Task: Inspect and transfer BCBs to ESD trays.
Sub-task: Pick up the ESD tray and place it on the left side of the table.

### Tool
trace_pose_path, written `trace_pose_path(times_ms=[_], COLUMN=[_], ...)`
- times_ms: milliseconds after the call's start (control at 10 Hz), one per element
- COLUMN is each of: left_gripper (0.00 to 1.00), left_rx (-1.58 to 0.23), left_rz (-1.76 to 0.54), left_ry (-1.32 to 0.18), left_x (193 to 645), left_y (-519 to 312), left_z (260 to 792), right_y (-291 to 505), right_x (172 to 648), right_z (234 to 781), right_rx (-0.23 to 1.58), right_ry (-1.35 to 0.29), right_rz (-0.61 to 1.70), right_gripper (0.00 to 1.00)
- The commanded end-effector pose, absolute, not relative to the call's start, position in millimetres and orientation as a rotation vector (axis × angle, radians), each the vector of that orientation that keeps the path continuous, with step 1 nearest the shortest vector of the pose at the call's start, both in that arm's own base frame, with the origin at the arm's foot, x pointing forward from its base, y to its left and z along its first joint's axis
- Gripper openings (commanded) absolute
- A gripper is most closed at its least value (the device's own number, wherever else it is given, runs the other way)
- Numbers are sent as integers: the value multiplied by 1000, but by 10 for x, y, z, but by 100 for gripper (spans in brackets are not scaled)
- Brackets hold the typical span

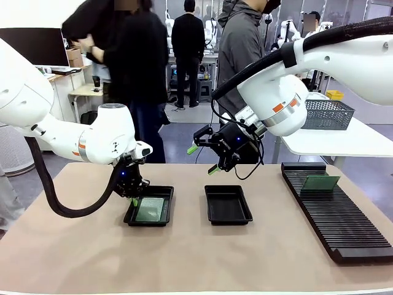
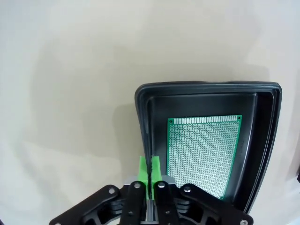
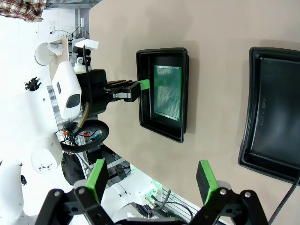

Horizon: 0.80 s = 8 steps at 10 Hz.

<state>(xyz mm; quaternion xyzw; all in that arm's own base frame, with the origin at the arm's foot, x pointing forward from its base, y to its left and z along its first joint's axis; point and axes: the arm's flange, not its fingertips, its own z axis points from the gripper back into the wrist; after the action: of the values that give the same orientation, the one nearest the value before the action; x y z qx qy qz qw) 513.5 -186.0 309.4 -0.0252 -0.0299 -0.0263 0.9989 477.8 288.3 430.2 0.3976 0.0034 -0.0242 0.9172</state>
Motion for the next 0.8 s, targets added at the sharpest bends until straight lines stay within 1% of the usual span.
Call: trace_pose_path(times_ms=[0,200,300,400,700], left_gripper=[0,0,0,0,0], left_rx=[-58,-60,-101,-53,-53], left_rz=[-21,-12,-23,-49,-49], left_ry=[-77,-68,-50,-60,-60], left_x=[5076,5087,5095,5136,5136], left_y=[-1861,-1849,-1841,-1858,-1858], left_z=[3094,3090,3100,3097,3097], right_y=[2899,2899,2899,2899,2899], right_x=[4777,4777,4777,4777,4777], right_z=[4319,4319,4319,4319,4319], right_rx=[814,814,814,814,814], right_ry=[5,5,5,5,5], right_rz=[-54,-54,-54,-54,-54], right_gripper=[100,100,100,100,100])
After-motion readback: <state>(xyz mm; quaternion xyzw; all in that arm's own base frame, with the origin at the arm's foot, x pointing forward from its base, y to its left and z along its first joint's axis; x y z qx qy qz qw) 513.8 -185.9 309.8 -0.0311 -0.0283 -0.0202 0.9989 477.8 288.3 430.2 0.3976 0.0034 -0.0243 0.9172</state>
